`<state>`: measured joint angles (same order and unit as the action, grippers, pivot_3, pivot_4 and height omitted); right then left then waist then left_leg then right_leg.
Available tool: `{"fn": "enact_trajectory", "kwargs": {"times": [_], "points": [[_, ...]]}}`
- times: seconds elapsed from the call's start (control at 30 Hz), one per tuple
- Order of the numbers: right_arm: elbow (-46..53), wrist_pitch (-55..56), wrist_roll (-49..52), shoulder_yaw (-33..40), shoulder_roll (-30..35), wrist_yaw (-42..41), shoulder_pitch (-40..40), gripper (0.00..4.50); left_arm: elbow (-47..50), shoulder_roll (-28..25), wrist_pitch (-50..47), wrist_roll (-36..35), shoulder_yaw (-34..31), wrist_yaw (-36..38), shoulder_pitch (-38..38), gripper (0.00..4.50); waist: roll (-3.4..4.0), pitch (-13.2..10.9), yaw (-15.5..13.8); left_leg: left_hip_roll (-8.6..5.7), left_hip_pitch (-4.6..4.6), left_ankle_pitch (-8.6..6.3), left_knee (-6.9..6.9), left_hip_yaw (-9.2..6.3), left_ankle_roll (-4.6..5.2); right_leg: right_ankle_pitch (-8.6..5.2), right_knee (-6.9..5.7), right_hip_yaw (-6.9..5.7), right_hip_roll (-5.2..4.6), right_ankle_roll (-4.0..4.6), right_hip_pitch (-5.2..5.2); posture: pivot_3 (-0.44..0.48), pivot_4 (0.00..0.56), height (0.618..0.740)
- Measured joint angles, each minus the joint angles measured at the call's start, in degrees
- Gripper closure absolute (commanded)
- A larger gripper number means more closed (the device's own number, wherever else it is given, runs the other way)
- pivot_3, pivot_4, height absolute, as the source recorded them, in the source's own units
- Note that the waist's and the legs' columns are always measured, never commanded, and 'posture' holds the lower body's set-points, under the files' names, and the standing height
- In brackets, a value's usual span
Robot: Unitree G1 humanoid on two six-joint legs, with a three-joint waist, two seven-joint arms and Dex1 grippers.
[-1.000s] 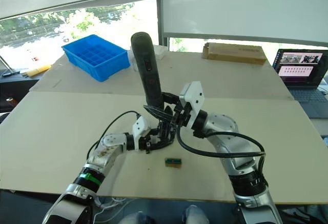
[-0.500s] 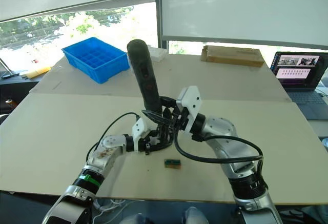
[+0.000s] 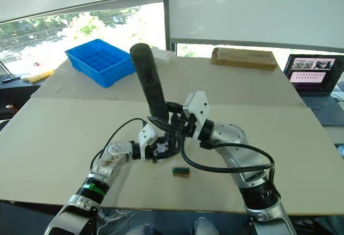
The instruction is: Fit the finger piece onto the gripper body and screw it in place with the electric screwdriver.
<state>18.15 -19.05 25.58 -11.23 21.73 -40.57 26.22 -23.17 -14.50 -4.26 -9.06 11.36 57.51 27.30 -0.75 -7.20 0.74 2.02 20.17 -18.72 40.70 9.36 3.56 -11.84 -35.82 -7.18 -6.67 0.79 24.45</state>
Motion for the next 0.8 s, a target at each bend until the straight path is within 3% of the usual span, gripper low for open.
{"fn": "enact_trajectory", "kwargs": {"times": [0.4, 0.6, 0.8], "points": [[-2.4, 0.0, 3.0, 3.0, 1.2, -5.6, 2.6, 2.58, 0.4, 0.0, 0.3, 0.0, 0.3, 0.2, 0.1, 2.18, 0.08, -0.1, -0.1, -0.01, 0.15, -0.10, -0.01, 0.00, 0.08, 0.00, 0.07, -0.08, -0.08, -0.01, 0.12, 0.000, 0.150, 0.740], [-4.0, -1.3, 6.5, 5.1, 2.4, -9.6, 4.8, 2.58, 1.5, 0.2, 0.2, -0.1, 0.6, 0.3, 0.0, 2.18, 0.10, -0.2, -0.3, -0.06, 0.94, -0.05, 0.11, 0.01, 0.08, 0.04, 0.00, -0.24, 0.10, -0.03, 0.80, 0.000, 0.150, 0.740], [-3.4, -1.2, 10.0, 8.9, 1.7, -11.6, 6.2, 2.58, 1.2, 0.1, 0.4, 0.0, 1.0, 0.0, 0.2, 2.18, 0.15, -0.4, -0.5, -0.13, 0.99, -0.05, 0.12, 0.05, 0.09, 0.04, 0.06, -0.59, 0.28, -0.08, 0.77, 0.000, 0.150, 0.740]]}}
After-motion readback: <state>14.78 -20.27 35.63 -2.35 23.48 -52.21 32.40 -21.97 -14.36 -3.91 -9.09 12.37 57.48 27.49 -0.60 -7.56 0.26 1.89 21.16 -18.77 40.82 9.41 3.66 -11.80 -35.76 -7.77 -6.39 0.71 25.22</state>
